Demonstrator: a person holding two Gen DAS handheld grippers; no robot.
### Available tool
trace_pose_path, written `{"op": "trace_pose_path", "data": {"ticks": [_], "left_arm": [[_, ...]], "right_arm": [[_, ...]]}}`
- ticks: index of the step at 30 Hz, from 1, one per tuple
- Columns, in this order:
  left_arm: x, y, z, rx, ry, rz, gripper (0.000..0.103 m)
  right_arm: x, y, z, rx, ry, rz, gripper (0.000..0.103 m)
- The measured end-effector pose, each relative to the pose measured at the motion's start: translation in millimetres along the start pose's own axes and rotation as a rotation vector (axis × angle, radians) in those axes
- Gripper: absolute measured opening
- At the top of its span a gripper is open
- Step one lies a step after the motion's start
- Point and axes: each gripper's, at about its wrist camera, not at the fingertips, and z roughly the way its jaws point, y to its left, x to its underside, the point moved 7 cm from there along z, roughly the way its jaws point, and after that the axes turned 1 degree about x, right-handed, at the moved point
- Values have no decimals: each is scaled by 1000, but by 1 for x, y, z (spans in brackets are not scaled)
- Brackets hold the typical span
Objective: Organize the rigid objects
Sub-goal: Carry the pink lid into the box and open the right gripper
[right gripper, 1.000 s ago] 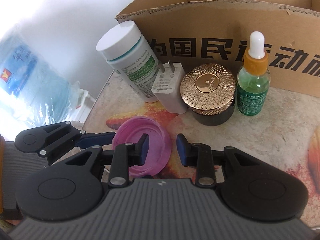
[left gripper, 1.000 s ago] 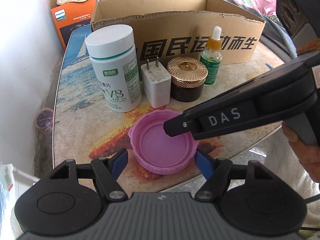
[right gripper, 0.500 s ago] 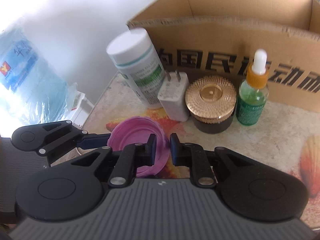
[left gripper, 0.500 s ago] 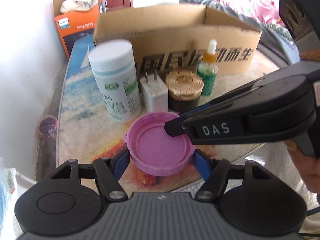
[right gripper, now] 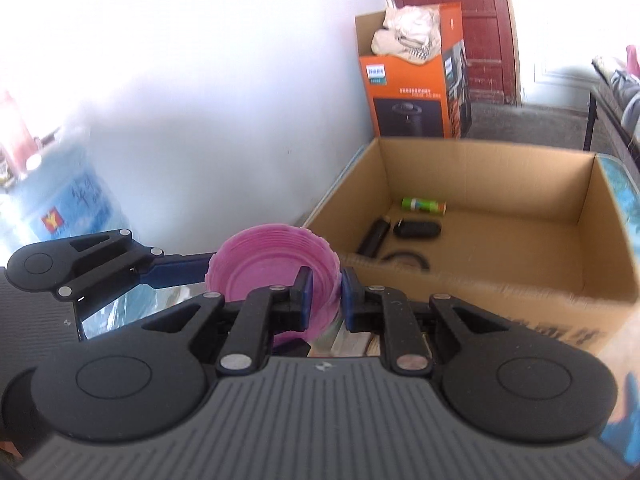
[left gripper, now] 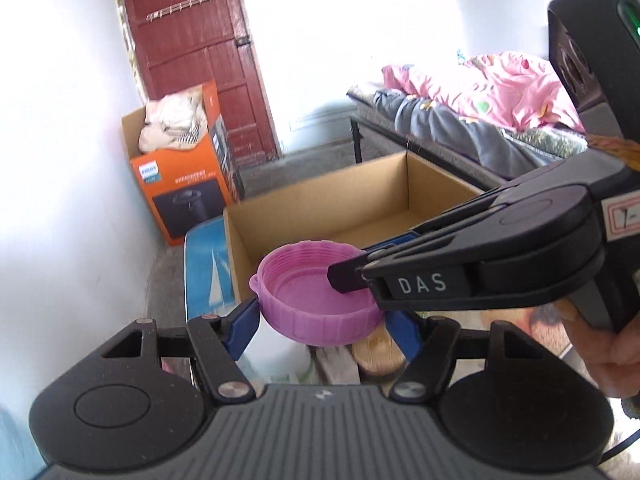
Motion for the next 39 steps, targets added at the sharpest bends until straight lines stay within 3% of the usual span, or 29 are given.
{"op": "trace_pose_path", "data": {"ticks": [5, 10, 18, 25, 30, 39], "left_arm": [[-55, 1, 27, 36, 3, 44, 70], [-86, 2, 98, 137, 155, 12, 70], [-62, 6, 222, 280, 498, -81, 70], [-32, 11, 293, 296, 683, -151, 70], [-21, 19, 312, 259, 729, -147, 70], [-21, 40, 323, 207, 695, -206, 70]], "right_arm": [[-49, -39, 1, -10, 16, 41, 14], [-75, -100, 40, 0, 154, 145, 14], [-49, -179, 136, 2, 456, 312, 14], [-19, -196, 194, 22, 627, 325, 14], [-26, -200, 219, 37, 635, 293, 14], [-45, -206, 234, 59, 543, 277, 19]]}}
